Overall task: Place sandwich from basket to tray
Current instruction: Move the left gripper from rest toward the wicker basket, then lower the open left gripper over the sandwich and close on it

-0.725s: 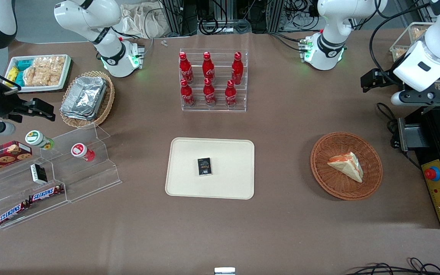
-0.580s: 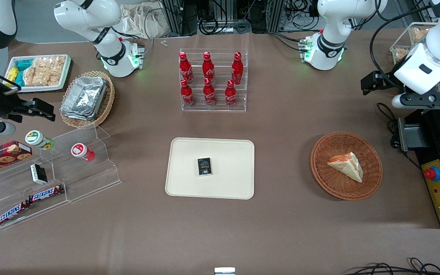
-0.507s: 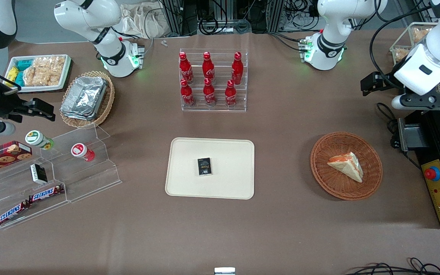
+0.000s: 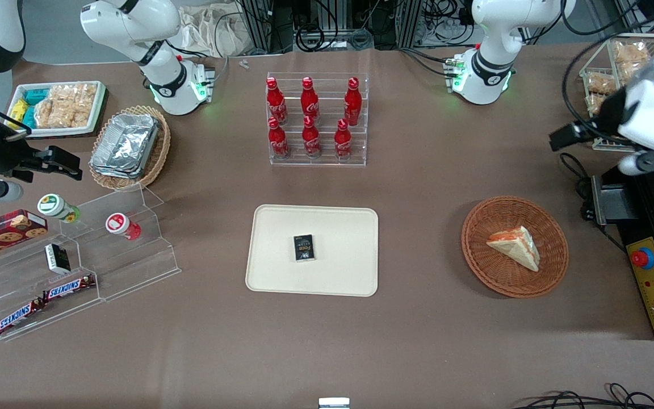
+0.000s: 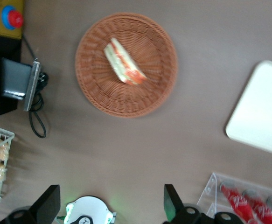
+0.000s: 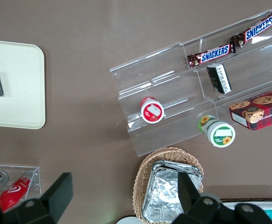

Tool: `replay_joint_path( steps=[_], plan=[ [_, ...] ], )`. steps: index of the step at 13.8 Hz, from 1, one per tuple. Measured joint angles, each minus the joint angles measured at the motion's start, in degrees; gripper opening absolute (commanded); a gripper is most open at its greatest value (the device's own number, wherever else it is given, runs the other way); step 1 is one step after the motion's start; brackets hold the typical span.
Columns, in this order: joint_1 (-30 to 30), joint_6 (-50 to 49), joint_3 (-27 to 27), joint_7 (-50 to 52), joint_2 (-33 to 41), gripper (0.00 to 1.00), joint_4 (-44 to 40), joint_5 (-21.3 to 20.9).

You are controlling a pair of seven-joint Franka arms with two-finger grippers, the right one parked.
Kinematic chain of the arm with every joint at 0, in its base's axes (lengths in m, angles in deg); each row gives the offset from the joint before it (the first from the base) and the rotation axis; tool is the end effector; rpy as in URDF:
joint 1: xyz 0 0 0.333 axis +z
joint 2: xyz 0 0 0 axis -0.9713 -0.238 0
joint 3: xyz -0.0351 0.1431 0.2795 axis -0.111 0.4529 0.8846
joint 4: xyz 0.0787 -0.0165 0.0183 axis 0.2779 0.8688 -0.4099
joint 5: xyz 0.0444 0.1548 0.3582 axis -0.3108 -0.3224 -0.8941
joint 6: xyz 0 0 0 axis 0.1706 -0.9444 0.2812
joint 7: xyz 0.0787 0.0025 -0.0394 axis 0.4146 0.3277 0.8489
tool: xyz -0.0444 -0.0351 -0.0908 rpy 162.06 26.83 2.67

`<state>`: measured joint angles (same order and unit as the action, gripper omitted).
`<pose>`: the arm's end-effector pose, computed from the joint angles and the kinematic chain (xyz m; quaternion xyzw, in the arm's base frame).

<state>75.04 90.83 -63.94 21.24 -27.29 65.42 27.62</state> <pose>0.5393 -0.0346 0.6135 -0.9857 -0.1599 0.0523 0.0096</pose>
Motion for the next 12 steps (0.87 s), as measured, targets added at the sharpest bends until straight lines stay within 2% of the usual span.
replay_joint_path(
  steps=[4, 7, 10, 12],
  plan=[
    [0.78, 18.73, 5.25, 3.5, -0.54, 1.0, 16.33, -0.01],
    [0.57, 35.9, 5.24, 14.7, -2.63, 1.0, 27.37, 0.01],
    [-0.07, 46.36, 4.84, 30.96, -8.82, 1.0, 30.17, 0.03],
    [-0.45, 50.5, 4.61, 37.09, -12.93, 1.0, 30.18, 0.04]
  ],
)
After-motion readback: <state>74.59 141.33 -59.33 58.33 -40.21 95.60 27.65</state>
